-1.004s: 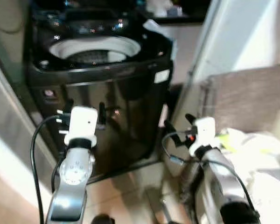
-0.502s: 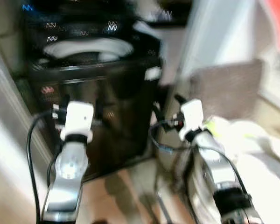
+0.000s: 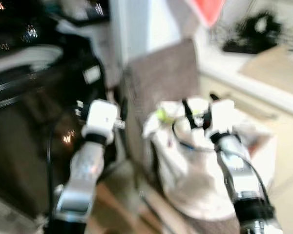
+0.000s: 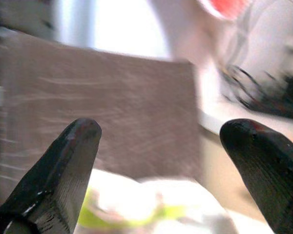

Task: Clothes washing

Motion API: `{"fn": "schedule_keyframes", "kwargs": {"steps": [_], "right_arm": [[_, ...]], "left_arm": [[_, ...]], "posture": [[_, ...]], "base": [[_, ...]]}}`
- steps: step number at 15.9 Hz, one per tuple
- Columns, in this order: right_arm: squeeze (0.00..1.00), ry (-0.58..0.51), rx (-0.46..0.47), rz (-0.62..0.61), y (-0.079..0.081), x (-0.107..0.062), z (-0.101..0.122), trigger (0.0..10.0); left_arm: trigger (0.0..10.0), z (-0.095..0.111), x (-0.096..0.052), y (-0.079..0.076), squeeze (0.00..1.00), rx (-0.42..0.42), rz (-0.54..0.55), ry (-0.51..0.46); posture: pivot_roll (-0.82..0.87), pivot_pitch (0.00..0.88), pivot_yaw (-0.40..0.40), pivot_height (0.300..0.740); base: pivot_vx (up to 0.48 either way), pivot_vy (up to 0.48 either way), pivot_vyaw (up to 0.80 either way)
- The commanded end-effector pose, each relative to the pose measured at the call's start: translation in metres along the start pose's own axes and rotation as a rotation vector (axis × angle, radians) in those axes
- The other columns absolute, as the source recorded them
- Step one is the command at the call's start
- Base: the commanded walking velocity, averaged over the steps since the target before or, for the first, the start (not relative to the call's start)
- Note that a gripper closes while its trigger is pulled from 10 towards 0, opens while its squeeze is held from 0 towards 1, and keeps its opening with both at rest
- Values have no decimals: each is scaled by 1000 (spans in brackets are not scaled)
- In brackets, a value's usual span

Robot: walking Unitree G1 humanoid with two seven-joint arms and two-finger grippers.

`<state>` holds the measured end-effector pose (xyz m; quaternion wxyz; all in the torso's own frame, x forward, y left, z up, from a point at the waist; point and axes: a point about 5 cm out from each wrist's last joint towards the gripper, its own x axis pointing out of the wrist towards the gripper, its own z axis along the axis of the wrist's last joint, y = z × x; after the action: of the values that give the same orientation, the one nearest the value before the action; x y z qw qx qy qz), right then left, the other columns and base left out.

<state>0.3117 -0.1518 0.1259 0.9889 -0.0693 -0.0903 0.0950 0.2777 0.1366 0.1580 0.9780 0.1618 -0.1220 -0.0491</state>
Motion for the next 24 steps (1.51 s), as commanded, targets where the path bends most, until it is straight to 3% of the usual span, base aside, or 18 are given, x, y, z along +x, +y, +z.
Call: {"fn": "schedule_keyframes", "kwargs": {"steps": [1, 2, 3, 6, 9, 12, 13, 15, 16, 18, 20, 22, 24], "right_arm": [[0, 59, 14, -70, -10, -4, -9, 10000], [0, 154, 107, -136, -15, -5, -24, 10000], [0, 175, 143, -154, -16, -6, -27, 10000], [0, 241, 174, -179, -21, -3, -34, 10000], [0, 371, 328, -285, -16, -17, -48, 10000], [0, 467, 418, -302, -4, -22, -65, 10000], [0, 520, 505, -334, -4, -22, -70, 10000], [0, 555, 550, -408, -12, -23, -71, 10000], [0, 563, 519, -435, -16, -24, -70, 10000], [0, 606, 319, -523, -30, -39, -72, 10000], [0, 636, 216, -530, -34, -50, -75, 10000], [0, 668, 147, -539, -40, -56, -77, 10000], [0, 713, 151, -550, -43, -61, -85, 10000]], "left_arm": [[10000, 0, 3, -2, 0, -3, -23, -3], [10000, 1, 6, -1, 0, 1, -24, -8], [10000, 1, 6, 0, 0, 3, -25, -10], [10000, 2, 4, 4, 0, 20, -34, -12], [10000, 0, -7, 11, 0, 42, -53, 14], [10000, 0, -12, 14, 0, 56, -68, 24], [10000, 2, -11, 15, 0, 57, -71, 22], [10000, 3, -10, 18, 0, 63, -68, 18], [10000, 4, -11, 19, 0, 63, -67, 19], [10000, 3, -11, 19, 0, 61, -57, 22], [10000, 3, -10, 16, 0, 51, -59, 27], [10000, 3, -9, 12, 0, 42, -63, 28], [10000, 3, -7, 9, 0, 33, -66, 25]], "posture": [[-35, 12, 5, 740], [-40, 12, 11, 740], [-42, 15, 17, 740], [-27, 45, 34, 740], [-3, 80, 56, 740], [17, 89, 69, 740], [18, 88, 69, 740], [27, 82, 66, 740], [27, 82, 66, 740], [18, 77, 52, 740], [4, 81, 46, 740], [-13, 86, 43, 740], [-24, 94, 44, 740]], "base": [[0, 0, -681], [0, 0, -731], [0, 0, -731], [0, 0, 0], [0, 0, 0], [0, 0, 0], [0, 0, 0], [0, 0, 0], [0, 0, 0], [0, 0, 0], [0, 0, 0], [0, 0, 0], [0, 0, 0]]}}
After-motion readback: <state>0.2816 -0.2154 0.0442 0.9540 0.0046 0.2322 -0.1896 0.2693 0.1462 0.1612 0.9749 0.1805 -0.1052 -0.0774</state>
